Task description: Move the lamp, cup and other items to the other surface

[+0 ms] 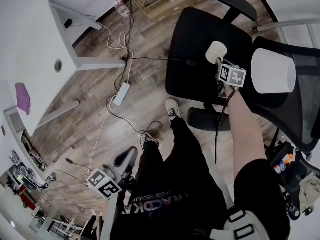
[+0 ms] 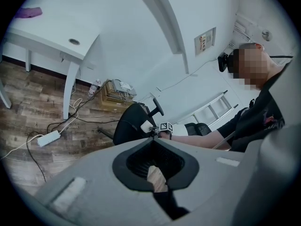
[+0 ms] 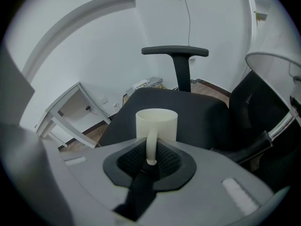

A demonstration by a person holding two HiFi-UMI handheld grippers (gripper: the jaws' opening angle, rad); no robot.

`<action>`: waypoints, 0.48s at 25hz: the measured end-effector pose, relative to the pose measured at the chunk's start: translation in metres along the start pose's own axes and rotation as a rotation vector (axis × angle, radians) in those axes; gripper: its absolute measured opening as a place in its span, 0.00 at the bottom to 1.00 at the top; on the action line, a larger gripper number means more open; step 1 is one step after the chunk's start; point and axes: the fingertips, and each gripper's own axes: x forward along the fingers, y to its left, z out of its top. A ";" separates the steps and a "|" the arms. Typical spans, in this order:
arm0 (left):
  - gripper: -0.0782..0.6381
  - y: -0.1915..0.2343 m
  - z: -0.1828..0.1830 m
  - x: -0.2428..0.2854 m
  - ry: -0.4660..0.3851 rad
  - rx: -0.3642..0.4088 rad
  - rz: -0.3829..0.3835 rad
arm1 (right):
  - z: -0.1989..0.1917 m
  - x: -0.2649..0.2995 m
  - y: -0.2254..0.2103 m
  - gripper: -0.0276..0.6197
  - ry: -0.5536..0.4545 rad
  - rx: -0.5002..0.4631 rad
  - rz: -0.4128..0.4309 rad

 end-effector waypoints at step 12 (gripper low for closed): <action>0.11 0.001 -0.008 -0.013 -0.026 -0.006 -0.005 | -0.027 -0.005 0.009 0.16 0.103 -0.054 0.010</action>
